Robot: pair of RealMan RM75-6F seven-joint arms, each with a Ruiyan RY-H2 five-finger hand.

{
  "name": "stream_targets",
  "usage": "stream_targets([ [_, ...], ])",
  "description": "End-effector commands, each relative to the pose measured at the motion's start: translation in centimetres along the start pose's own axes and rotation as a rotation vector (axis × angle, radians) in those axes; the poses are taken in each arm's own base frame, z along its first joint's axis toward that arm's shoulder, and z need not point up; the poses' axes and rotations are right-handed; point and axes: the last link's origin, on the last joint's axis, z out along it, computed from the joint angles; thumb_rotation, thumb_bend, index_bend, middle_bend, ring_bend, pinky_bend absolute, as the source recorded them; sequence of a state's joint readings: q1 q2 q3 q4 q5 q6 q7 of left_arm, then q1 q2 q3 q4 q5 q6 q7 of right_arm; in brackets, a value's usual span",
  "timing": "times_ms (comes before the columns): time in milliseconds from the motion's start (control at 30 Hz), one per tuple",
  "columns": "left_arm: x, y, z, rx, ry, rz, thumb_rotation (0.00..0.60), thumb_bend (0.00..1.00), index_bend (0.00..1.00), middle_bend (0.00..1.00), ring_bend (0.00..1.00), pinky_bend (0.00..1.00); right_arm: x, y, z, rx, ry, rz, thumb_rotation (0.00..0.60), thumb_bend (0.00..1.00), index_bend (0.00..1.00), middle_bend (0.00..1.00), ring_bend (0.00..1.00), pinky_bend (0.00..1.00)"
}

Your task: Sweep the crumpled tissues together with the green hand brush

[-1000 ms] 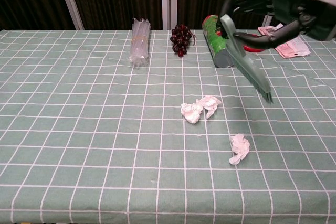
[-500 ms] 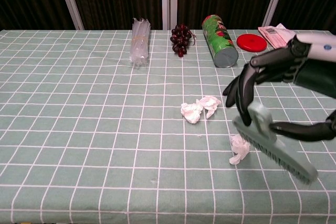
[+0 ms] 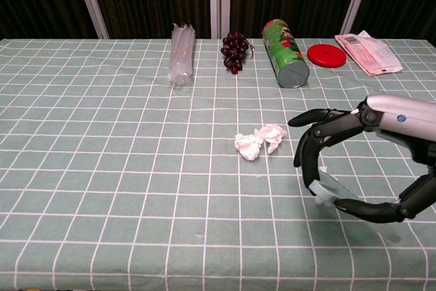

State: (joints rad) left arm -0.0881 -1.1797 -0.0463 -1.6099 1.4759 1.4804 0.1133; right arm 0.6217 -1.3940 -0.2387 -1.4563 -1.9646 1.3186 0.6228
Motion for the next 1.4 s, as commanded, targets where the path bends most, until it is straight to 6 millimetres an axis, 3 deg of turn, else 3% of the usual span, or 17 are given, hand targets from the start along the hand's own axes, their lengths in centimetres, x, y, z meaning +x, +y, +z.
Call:
stream_targets([
  [33, 0.0, -0.1, 0.0, 0.002, -0.001, -0.002, 0.6, 0.11, 0.2, 0.2, 0.11, 0.12, -2.0, 0.8, 1.3, -0.034, 0.043, -0.089, 0.6, 0.37, 0.71, 0.59, 0.3, 0.06],
  [467, -0.2, -0.4, -0.1, 0.006, -0.001, -0.009, 0.6, 0.11, 0.2, 0.2, 0.11, 0.12, -3.2, 3.9, 6.4, -0.001, 0.16, -0.254, 0.6, 0.37, 0.72, 0.6, 0.3, 0.05],
  [767, -0.2, -0.3, 0.0, 0.0, -0.001, -0.009, 0.6, 0.11, 0.21, 0.2, 0.11, 0.12, -1.7, 4.2, 9.5, 0.054, 0.298, -0.238, 0.6, 0.37, 0.72, 0.6, 0.3, 0.06],
  [933, -0.3, -0.3, 0.0, 0.0, -0.002, -0.012, 0.6, 0.11, 0.21, 0.2, 0.11, 0.12, -0.7, 4.1, 10.1, 0.064, 0.331, -0.247, 0.6, 0.37, 0.72, 0.6, 0.3, 0.05],
  [1167, -0.3, -0.3, 0.0, -0.004, -0.005, -0.014, 0.6, 0.11, 0.21, 0.2, 0.11, 0.12, 2.2, 4.4, 8.4, 0.048, 0.38, -0.223, 0.6, 0.37, 0.72, 0.6, 0.3, 0.06],
  [1400, -0.2, 0.0, 0.4, -0.018, -0.001, -0.01, 0.6, 0.11, 0.21, 0.2, 0.11, 0.12, 7.4, 5.1, 8.2, -0.044, 0.366, -0.058, 0.6, 0.37, 0.72, 0.6, 0.3, 0.07],
])
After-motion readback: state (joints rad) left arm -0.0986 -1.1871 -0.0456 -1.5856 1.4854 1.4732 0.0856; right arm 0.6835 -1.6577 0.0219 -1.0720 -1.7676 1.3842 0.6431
